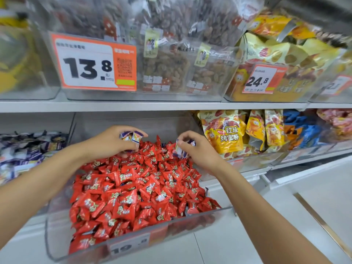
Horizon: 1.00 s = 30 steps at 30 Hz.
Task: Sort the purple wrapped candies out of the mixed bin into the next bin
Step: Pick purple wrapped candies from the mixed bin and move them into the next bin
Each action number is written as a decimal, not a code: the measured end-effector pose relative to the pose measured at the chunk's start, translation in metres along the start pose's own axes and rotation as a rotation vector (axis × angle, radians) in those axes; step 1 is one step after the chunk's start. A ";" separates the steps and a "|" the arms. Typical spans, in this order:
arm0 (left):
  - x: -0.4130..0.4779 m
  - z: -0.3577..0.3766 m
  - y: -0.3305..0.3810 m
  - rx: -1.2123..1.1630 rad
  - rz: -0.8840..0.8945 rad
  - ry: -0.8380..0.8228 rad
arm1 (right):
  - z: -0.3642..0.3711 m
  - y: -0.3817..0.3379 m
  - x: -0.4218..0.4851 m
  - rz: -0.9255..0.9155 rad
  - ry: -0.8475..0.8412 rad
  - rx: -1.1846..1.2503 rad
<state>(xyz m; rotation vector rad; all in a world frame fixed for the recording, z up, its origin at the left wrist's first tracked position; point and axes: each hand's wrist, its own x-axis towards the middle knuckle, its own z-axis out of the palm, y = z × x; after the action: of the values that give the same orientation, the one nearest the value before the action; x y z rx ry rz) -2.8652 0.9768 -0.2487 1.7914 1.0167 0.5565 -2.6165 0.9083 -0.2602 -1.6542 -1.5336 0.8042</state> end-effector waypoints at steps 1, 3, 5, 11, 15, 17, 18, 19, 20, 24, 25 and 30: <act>-0.004 0.001 0.003 0.024 -0.005 0.004 | -0.001 -0.004 -0.008 0.005 -0.054 0.025; -0.019 0.004 0.014 0.097 0.024 -0.004 | 0.000 -0.011 -0.020 0.009 -0.130 0.012; -0.040 0.005 0.025 0.154 0.060 -0.003 | 0.002 -0.023 -0.032 -0.023 -0.169 -0.028; -0.118 -0.025 0.027 0.286 0.125 0.168 | 0.025 -0.072 -0.061 -0.118 -0.209 0.012; -0.181 -0.075 -0.009 0.379 -0.004 0.361 | 0.065 -0.116 -0.069 -0.167 -0.318 0.106; -0.213 -0.104 -0.032 0.418 -0.070 0.437 | 0.093 -0.143 -0.070 -0.185 -0.366 0.214; -0.227 -0.118 -0.045 0.449 -0.104 0.468 | 0.109 -0.155 -0.068 -0.250 -0.356 0.184; -0.239 -0.132 -0.058 0.475 -0.155 0.494 | 0.125 -0.166 -0.066 -0.331 -0.349 0.127; -0.251 -0.149 -0.072 0.510 -0.222 0.516 | 0.145 -0.178 -0.062 -0.398 -0.371 0.083; -0.260 -0.184 -0.106 0.612 -0.363 0.528 | 0.211 -0.203 -0.035 -0.495 -0.529 -0.141; -0.256 -0.191 -0.110 0.640 -0.379 0.519 | 0.227 -0.208 -0.026 -0.499 -0.538 -0.239; -0.222 -0.210 -0.111 0.694 -0.447 0.422 | 0.278 -0.219 0.020 -0.444 -0.609 -0.461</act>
<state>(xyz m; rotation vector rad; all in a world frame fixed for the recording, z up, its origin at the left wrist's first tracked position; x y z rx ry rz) -3.1855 0.9213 -0.2440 1.9616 2.0297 0.3159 -2.9652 0.9603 -0.2250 -1.3256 -2.5587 0.7809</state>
